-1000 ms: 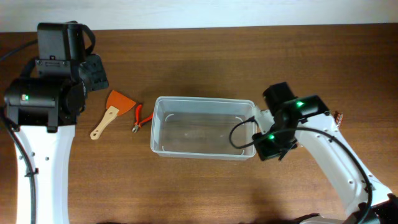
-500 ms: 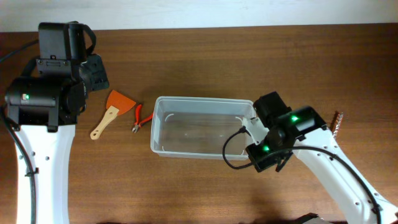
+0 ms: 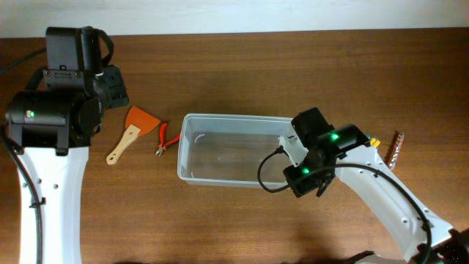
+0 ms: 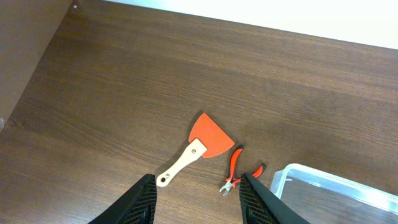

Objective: Pack container

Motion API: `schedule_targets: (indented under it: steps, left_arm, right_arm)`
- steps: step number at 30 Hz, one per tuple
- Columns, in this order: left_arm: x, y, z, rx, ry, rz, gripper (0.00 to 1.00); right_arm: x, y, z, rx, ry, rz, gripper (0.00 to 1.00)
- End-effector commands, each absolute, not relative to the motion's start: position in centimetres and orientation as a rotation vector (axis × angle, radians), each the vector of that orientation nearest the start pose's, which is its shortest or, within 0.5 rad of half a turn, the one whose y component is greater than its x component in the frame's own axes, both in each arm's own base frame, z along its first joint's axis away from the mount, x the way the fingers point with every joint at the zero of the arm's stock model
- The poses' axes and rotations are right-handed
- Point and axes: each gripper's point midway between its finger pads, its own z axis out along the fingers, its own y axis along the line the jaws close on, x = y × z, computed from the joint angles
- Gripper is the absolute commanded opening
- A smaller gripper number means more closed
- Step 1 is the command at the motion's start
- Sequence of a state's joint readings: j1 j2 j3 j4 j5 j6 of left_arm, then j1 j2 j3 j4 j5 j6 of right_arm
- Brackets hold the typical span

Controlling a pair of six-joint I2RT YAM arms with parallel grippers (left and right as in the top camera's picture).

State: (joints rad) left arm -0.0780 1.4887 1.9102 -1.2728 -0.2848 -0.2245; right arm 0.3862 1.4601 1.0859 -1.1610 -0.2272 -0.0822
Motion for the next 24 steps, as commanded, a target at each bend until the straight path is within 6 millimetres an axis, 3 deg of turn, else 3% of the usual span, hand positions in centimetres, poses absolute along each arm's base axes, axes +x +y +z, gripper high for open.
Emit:
schedule_targets:
  steps: [1,14,24]
  left_arm:
    - [35.8,2.1,35.1,-0.294,2.372,0.201,0.46]
    - [35.8,2.1,35.1,-0.294,2.372,0.201,0.45]
    - [35.8,2.1,35.1,-0.294,2.373,0.201,0.46]
  right_arm:
    - [21.1,13.1,9.1,-0.758,3.071,0.364,0.04]
    - [20.9,13.0,8.1,-0.758,3.075,0.363,0.04]
    - [22.9,13.6,8.0,-0.718,2.998,0.363,0.07]
